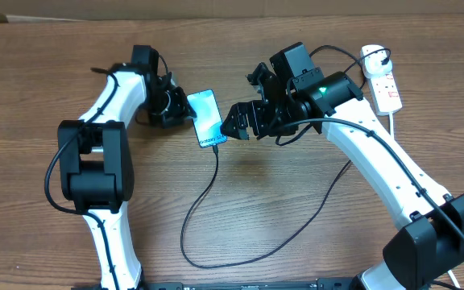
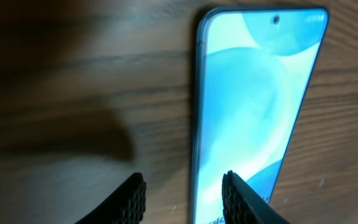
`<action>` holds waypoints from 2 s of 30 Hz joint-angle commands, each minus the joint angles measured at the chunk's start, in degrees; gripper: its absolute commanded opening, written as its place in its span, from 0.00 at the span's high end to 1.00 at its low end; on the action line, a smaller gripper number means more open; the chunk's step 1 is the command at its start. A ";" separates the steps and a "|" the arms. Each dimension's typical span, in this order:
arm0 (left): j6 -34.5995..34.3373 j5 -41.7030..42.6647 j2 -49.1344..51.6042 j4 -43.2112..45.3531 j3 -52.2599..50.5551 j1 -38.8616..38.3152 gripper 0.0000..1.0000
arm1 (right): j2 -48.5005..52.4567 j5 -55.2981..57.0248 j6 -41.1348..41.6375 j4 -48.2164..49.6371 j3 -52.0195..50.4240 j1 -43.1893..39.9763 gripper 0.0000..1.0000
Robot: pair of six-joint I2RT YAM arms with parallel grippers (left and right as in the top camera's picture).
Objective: Plug charger to phone and switch on socket
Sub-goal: 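Open both grippers and move the right gripper to the white power strip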
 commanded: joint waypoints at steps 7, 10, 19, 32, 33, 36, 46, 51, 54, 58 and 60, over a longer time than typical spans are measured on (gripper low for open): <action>1.25 -13.03 -0.87 -21.07 26.23 1.07 0.57 | 0.37 11.65 7.65 -0.07 0.44 -0.68 0.00; 1.27 -13.07 -1.18 -26.34 34.12 1.33 0.55 | 0.37 12.20 7.67 -2.12 2.21 -2.12 0.00; 0.85 -14.32 -12.17 -36.48 46.95 1.90 0.53 | -0.28 22.95 8.09 -18.53 17.16 -18.64 0.00; 1.60 -16.20 -34.21 -45.68 46.56 1.90 0.54 | -0.26 13.29 8.04 -24.74 18.18 -45.42 0.00; 1.70 -16.11 -35.87 -45.66 45.86 1.68 0.54 | -0.26 13.29 8.04 -25.22 18.18 -46.16 0.00; 1.77 -16.26 -40.22 -45.66 43.60 1.66 0.53 | -0.26 13.29 8.04 -25.70 18.18 -47.82 0.00; -0.33 -18.88 -53.16 -45.64 20.28 1.66 0.50 | -0.26 15.04 8.02 -17.88 18.18 -48.17 0.00; -3.52 -18.86 -52.87 -44.68 10.58 1.66 0.46 | 0.09 20.96 8.07 -11.65 17.55 -48.17 0.00; -3.52 -18.84 -51.58 -43.10 6.51 1.66 0.25 | 1.51 24.63 8.07 -9.16 17.55 -48.17 0.00; -3.50 -18.84 -48.52 -42.51 3.74 1.66 0.00 | 4.92 32.26 8.04 -5.95 17.55 -48.17 0.00; -3.50 -18.84 -46.66 -42.56 3.34 1.66 0.01 | 7.17 34.80 8.00 -4.55 17.55 -48.17 0.00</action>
